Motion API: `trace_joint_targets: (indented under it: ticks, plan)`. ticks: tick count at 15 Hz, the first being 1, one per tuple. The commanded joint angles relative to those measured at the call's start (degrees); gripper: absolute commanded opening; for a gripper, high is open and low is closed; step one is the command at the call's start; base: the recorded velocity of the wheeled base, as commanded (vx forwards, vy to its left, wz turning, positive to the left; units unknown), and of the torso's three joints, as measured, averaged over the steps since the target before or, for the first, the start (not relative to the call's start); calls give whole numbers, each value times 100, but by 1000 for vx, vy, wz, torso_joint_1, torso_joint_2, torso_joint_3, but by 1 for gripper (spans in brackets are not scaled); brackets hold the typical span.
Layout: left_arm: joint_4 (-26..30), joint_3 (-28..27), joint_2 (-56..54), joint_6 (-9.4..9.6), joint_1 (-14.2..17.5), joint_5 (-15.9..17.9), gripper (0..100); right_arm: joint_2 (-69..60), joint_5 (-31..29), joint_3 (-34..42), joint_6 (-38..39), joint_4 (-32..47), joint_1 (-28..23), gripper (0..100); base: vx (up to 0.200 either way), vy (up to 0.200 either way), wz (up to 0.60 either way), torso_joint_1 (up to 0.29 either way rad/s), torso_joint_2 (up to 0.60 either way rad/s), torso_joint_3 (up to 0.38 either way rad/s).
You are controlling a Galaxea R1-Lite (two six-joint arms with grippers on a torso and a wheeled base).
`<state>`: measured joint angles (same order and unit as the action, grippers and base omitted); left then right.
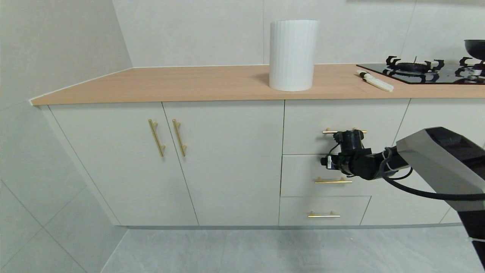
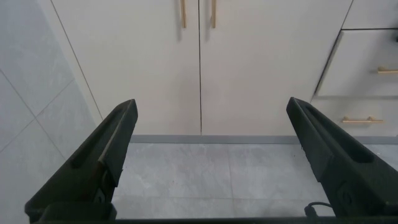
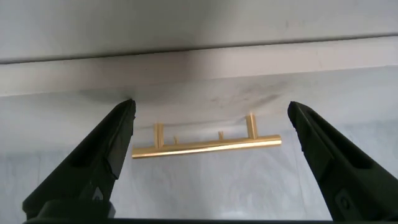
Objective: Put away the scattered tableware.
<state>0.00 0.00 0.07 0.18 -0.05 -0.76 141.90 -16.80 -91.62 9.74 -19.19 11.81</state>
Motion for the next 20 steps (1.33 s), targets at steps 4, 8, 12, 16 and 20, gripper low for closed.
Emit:
trace_joint_targets:
  ticks: [4,8,12,16,20]
  plan:
    - [0,0,1,-1,5,-4,100,338,-43,-268,19,-50,-109,100,0,0,0,0,0,0]
    - [0,0,1,-1,-4,-12,100,84,-52,-22,19,-15,-127,100,0,0,0,0,0,0]
    - [0,0,1,-1,-4,-4,100,-1015,-78,1551,54,-129,-39,100,0,0,0,0,0,0]
    - [0,0,1,-1,5,-4,100,-3054,-113,3643,81,-375,40,100,0,0,0,0,0,0]
    - [0,0,1,-1,-4,-12,100,-5392,-438,5515,107,-771,102,100,0,0,0,0,0,0]
